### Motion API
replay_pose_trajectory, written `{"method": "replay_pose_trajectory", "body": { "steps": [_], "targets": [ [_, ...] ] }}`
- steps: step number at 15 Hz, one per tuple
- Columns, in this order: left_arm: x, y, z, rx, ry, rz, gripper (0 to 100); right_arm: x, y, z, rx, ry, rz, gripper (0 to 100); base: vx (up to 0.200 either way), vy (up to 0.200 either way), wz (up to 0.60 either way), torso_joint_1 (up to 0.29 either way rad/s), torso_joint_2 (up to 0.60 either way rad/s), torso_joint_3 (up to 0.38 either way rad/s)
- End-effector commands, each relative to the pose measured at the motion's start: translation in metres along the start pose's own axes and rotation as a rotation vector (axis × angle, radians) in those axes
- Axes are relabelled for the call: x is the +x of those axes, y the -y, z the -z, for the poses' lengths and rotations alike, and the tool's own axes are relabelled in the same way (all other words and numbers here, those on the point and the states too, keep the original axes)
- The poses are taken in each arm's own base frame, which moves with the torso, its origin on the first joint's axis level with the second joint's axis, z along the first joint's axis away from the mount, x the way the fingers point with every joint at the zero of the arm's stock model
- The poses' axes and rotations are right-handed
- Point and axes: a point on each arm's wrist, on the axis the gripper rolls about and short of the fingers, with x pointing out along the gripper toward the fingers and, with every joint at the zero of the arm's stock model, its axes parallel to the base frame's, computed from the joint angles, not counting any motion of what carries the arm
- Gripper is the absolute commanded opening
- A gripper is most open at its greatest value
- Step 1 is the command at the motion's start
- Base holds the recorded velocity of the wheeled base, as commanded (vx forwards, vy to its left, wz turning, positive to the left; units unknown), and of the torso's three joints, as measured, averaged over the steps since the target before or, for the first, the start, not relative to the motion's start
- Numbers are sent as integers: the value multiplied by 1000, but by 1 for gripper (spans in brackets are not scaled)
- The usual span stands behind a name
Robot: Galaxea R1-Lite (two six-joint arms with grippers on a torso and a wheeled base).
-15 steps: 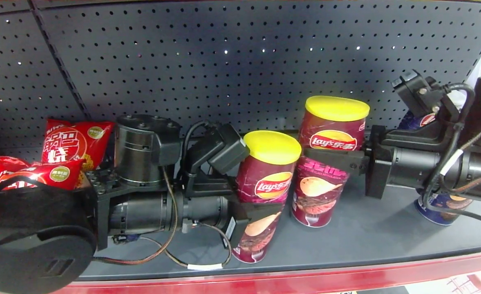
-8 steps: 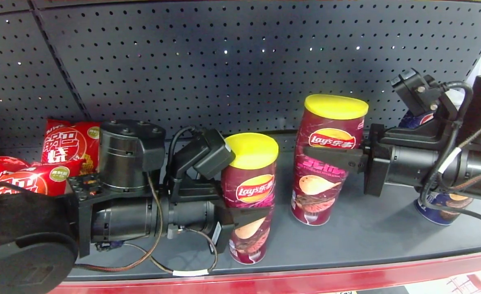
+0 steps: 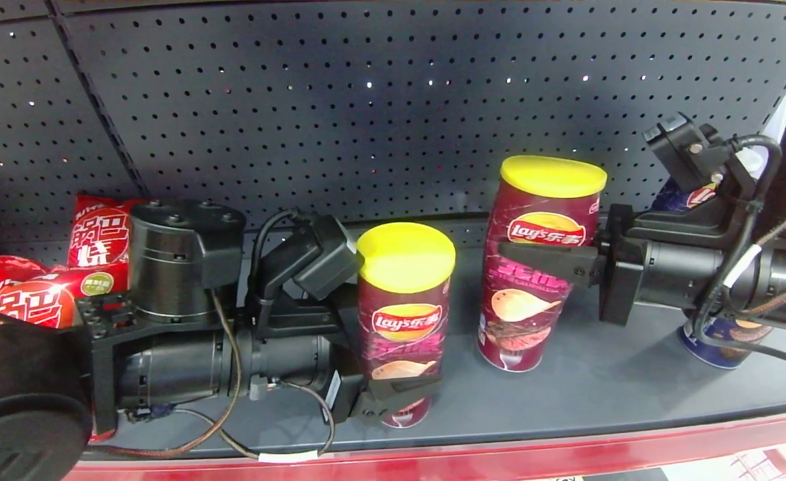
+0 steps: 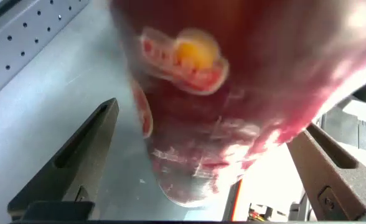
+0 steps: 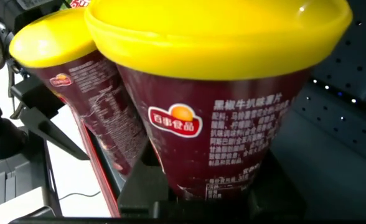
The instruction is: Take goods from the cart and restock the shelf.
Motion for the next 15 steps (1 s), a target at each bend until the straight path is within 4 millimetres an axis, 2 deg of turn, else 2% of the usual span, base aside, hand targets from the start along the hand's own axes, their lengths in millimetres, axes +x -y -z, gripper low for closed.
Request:
{"method": "replay_pose_trajectory", "body": {
  "steps": [1,3,7,9,12,13,15],
  "targets": [
    [-5,2,-1,4,10,-3,100,-2,-1,-1,-4,6,0,0,0,0,0,0,0,0],
    [-15,3,9,-15,-13,-20,100,-3,-2,1,-1,-1,-1,0,0,0,0,0,0,0],
    [-55,3,31,-55,-37,-108,100,-4,-5,10,10,-28,-9,0,0,0,0,0,0,0],
    [-78,15,38,-54,-25,-141,100,-3,-6,11,10,-32,-14,0,0,0,0,0,0,0],
    [-112,33,49,-128,-3,-282,100,-3,-6,12,13,-35,-12,0,0,0,0,0,0,0],
    [-134,31,52,-159,49,-412,100,-3,-6,12,13,-34,-11,0,0,0,0,0,0,0],
    [-161,25,52,-178,100,-601,100,-2,-5,13,13,-37,-13,0,0,0,0,0,0,0]
  ]
}}
